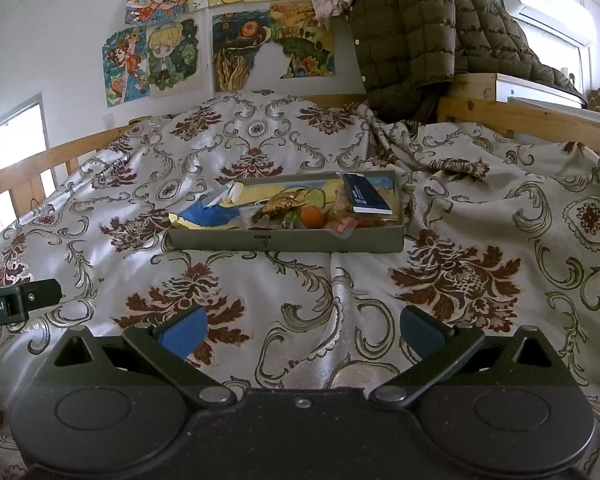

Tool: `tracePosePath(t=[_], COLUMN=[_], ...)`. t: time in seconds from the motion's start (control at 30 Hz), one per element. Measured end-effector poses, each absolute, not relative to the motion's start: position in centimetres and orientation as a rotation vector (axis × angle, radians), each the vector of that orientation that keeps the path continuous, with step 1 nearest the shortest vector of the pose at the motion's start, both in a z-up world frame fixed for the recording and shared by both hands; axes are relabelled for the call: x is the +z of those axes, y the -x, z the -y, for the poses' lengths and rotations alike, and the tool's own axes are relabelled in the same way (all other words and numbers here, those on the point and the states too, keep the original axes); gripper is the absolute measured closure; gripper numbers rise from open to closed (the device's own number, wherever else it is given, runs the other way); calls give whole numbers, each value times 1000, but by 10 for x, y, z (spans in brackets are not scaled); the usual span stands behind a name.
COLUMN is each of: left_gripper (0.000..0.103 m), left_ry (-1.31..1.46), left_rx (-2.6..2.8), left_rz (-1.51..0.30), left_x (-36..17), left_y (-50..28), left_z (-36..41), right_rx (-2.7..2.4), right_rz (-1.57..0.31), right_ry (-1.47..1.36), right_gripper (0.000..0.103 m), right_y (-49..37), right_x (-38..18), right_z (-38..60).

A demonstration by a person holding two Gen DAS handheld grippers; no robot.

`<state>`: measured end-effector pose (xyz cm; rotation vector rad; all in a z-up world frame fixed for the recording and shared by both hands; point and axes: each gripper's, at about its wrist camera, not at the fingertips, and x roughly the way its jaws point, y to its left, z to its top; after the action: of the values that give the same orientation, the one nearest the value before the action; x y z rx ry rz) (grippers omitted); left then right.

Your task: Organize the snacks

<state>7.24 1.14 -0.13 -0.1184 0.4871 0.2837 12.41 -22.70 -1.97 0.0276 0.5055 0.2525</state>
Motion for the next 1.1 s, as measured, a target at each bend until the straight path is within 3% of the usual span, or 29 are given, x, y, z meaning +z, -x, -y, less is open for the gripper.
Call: tracePosePath(t=[1.1], left_gripper=[0], left_ry=[79], left_rx=[301], left_rz=[-556], left_x=[-8], left_y=[-74], left_z=[-3], right_rx=[250], right_rz=[-508], right_ry=[-24], right_gripper=[1], right_y=[-124], right_x=[-21], right_z=[227])
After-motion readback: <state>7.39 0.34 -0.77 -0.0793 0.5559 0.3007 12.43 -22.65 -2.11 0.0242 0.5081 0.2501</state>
